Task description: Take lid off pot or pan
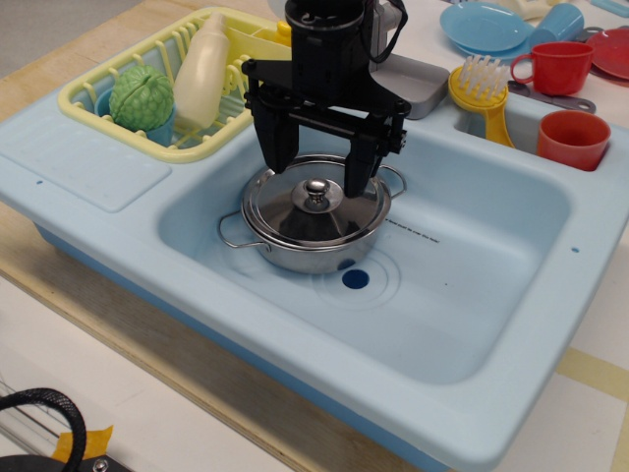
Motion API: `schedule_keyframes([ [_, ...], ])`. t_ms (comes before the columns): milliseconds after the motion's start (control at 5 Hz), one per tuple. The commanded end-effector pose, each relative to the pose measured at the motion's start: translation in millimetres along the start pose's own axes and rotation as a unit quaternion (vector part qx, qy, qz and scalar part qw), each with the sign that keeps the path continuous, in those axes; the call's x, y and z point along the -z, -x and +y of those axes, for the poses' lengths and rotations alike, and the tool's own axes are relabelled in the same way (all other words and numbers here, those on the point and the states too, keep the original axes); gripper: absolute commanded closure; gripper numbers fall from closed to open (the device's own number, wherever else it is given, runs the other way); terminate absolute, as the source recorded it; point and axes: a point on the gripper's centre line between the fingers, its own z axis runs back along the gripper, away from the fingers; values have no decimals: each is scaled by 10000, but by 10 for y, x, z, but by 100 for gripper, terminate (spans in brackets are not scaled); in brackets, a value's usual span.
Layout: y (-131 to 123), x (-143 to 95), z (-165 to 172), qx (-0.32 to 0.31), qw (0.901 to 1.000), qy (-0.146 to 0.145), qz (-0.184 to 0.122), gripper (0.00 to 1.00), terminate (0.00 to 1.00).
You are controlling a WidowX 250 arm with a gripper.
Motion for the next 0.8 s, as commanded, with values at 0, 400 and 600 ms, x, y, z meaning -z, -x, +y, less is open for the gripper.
schedule_keyframes([
  [0, -20, 33, 77, -123, 9999, 48, 0, 0, 0],
  [400, -35, 113, 90, -233, 9996, 121, 54, 0, 0],
  [600, -10, 145, 100, -313, 9993, 172, 114, 100, 0],
])
